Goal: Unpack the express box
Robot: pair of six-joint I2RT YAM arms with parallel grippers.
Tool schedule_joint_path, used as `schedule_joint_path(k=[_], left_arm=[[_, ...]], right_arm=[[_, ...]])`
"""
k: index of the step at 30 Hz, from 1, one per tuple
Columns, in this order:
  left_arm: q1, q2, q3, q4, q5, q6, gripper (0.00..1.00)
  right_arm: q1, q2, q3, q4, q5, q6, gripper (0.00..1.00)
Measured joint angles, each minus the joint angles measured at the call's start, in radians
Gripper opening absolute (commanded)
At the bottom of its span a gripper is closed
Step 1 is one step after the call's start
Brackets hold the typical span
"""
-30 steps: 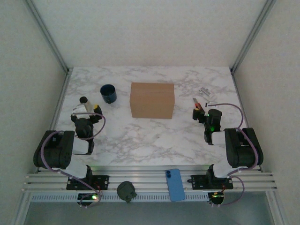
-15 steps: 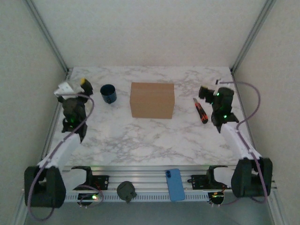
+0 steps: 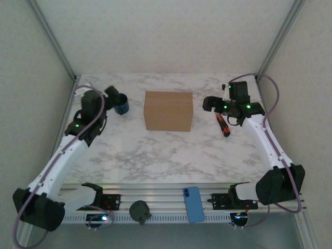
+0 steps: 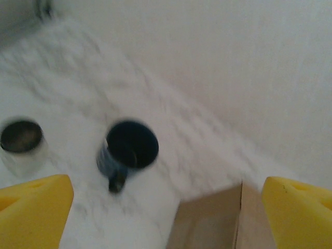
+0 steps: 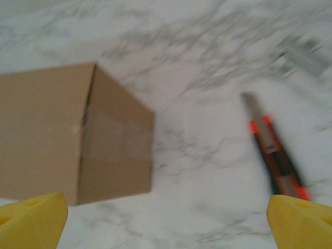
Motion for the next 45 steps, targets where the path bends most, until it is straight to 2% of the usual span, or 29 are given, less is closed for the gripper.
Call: schedule_joint_path(k=[5,12,18,22,30,35,45], left_arm=[[-0.048,0.079,-0.091,0.051,0.106,-0.095,0.98],[-0.076,0.207,-0.111,0.192,0.221,-0.177,0.97],[-0.142,0.310,-0.108,0.237,0.274,-0.219,0.96],[-0.160,0.323,-0.108,0.259,0.275,-0.243,0.96],[-0.177,0.373,-0.097,0.315,0.293,-0.278,0.95],[-0.179,0.388,-0.087,0.326,0.296,-0.283,0.95],[-0.180,0.405,-0.074,0.332,0.288,-0.292,0.96]], right_arm=[[0.007,0.127,0.048,0.061,-0.135,0.082,0.99],[0.013,0.360,0.152,0.231,-0.226,0.153,0.99],[0.013,0.523,0.266,0.333,-0.269,0.161,0.95],[0.015,0.579,0.307,0.377,-0.306,0.166,0.91],[0.033,0.601,0.300,0.425,-0.378,0.175,0.84],[0.033,0.588,0.250,0.457,-0.381,0.183,0.79],[0.047,0.462,0.078,0.502,-0.355,0.258,0.76]])
